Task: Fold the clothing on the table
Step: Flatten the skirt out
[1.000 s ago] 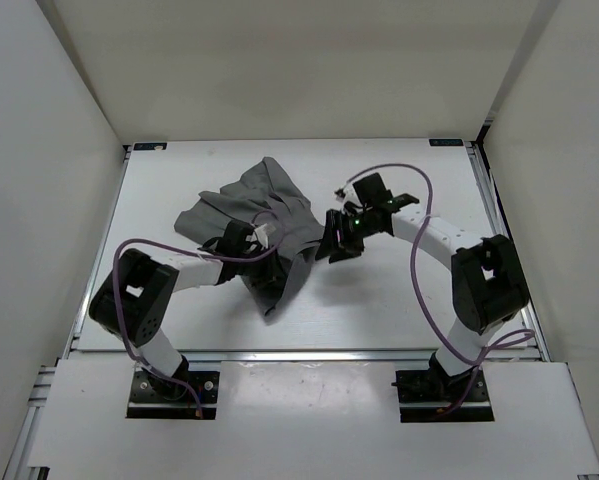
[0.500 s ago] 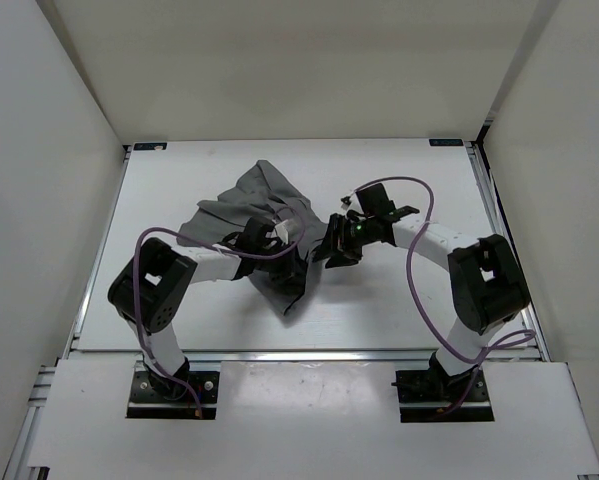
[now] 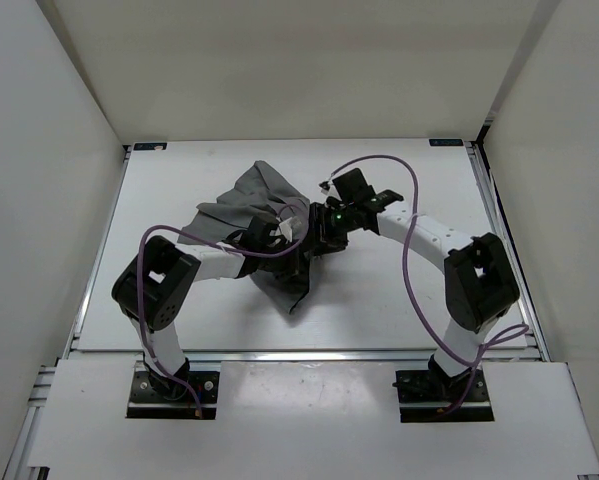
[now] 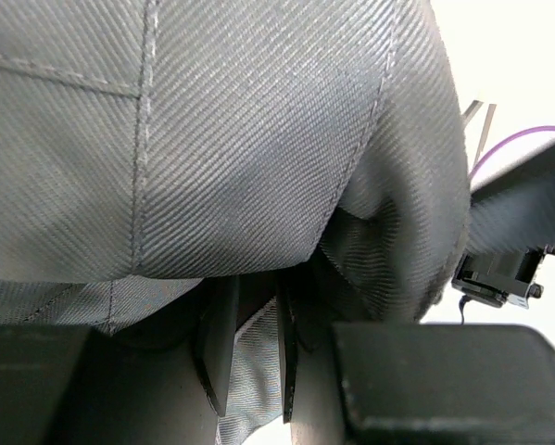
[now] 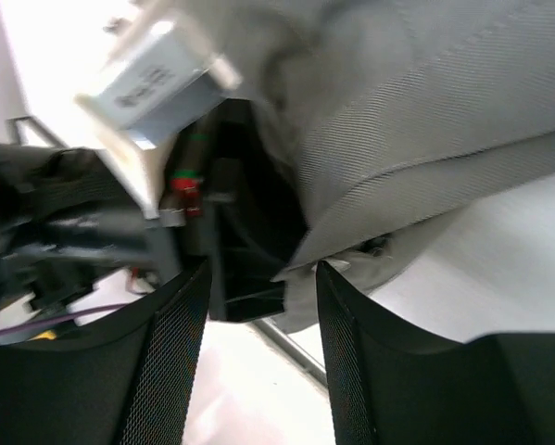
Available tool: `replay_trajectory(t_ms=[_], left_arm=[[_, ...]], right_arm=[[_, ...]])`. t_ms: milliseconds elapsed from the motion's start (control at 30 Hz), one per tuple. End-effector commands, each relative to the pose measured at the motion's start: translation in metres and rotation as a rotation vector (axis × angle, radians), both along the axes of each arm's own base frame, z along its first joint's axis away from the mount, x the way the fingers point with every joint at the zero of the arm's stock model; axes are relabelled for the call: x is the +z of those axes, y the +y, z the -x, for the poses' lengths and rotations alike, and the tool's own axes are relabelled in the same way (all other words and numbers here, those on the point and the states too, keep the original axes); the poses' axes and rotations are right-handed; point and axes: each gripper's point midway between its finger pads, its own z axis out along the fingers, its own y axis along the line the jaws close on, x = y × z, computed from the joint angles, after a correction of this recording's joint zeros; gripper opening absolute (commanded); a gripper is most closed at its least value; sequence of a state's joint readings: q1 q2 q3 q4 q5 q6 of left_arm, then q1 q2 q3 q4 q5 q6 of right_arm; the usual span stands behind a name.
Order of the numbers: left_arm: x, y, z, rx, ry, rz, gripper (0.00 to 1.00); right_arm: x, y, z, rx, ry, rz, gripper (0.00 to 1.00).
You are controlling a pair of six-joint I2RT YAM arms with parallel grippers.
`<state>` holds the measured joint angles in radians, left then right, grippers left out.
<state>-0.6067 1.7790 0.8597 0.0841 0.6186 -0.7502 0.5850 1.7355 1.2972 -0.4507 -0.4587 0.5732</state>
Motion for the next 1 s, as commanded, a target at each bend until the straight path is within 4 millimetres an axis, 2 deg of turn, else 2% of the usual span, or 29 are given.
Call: replay_trajectory(t_ms=[0, 167, 233, 267, 367, 467, 500, 633, 667, 700, 733, 800, 900, 967], left_arm=[[0.019, -0.009, -0.008, -0.014, -0.045, 0.050, 0.33], [0.023, -0.004, -0.011, -0.004, -0.053, 0.061, 0.33], [0.024, -0.004, -0.014, 0.003, -0.052, 0.061, 0.33], [0.023, -0.002, -0.013, 0.005, -0.049, 0.057, 0.33], [0.024, 0.002, -0.016, 0.016, -0.052, 0.059, 0.33], [0.025, 0.005, -0.017, 0.024, -0.055, 0.055, 0.33], [0.025, 0.006, -0.017, 0.023, -0.050, 0.054, 0.33], [0.045, 0.013, -0.029, 0.041, -0.094, 0.035, 0.35], [0.055, 0.014, -0.033, 0.043, -0.118, -0.005, 0.36], [0.071, 0.014, -0.046, 0.046, -0.208, -0.028, 0.37], [0.072, 0.015, -0.041, 0.019, -0.224, -0.072, 0.38], [0.099, 0.010, -0.050, 0.040, -0.332, -0.139, 0.40], [0.112, 0.000, -0.051, 0.032, -0.414, -0.185, 0.40], [0.106, -0.005, -0.041, 0.009, -0.406, -0.198, 0.41]], right_arm=[[-0.020, -0.016, -0.002, -0.008, -0.003, 0.154, 0.54], [-0.046, -0.031, -0.001, -0.013, 0.030, 0.292, 0.54], [-0.043, -0.032, -0.004, -0.010, 0.010, 0.317, 0.50], [-0.048, -0.036, -0.004, -0.014, 0.017, 0.353, 0.39], [-0.044, -0.042, -0.005, -0.016, -0.013, 0.405, 0.25], [-0.041, -0.057, 0.000, -0.043, -0.029, 0.452, 0.03], [-0.040, -0.062, -0.001, -0.059, -0.038, 0.468, 0.01], [-0.044, -0.091, 0.013, -0.111, -0.021, 0.498, 0.00], [-0.043, -0.095, 0.011, -0.128, -0.030, 0.493, 0.00], [-0.049, -0.099, 0.017, -0.130, -0.012, 0.500, 0.00], [-0.049, -0.101, 0.021, -0.140, -0.003, 0.489, 0.00], [-0.055, -0.107, 0.026, -0.145, 0.016, 0.491, 0.00], [-0.053, -0.102, 0.028, -0.140, 0.012, 0.467, 0.00], [-0.053, -0.102, 0.028, -0.134, 0.016, 0.463, 0.00]])
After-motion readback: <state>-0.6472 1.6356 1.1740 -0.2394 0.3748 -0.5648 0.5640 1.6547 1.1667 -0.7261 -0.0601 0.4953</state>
